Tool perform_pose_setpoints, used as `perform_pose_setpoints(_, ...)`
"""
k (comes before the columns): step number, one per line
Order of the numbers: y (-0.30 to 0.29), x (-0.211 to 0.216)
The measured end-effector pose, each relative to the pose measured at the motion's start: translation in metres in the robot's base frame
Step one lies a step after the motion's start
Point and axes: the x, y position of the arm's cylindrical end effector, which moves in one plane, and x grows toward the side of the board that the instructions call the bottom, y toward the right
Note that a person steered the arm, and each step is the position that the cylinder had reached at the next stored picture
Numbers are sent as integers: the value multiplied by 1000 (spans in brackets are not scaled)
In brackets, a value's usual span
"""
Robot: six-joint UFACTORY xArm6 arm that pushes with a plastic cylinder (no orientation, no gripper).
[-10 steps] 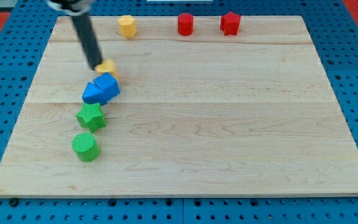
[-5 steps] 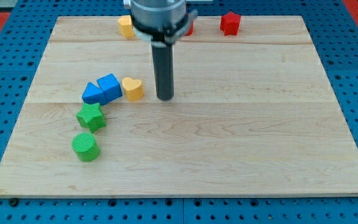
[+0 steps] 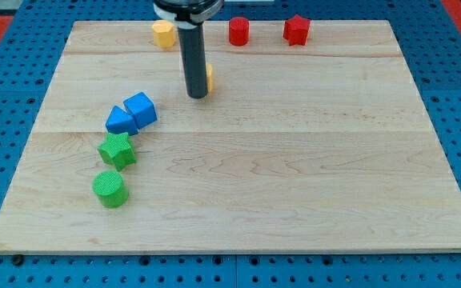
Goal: Move the yellow heart below the red circle
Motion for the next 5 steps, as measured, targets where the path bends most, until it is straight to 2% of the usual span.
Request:
perform_pose_setpoints(1, -24, 0)
perform_pose_setpoints(2, -38, -19)
perform_pose_setpoints(4, 10, -24)
perform_pose_setpoints(5, 1, -24)
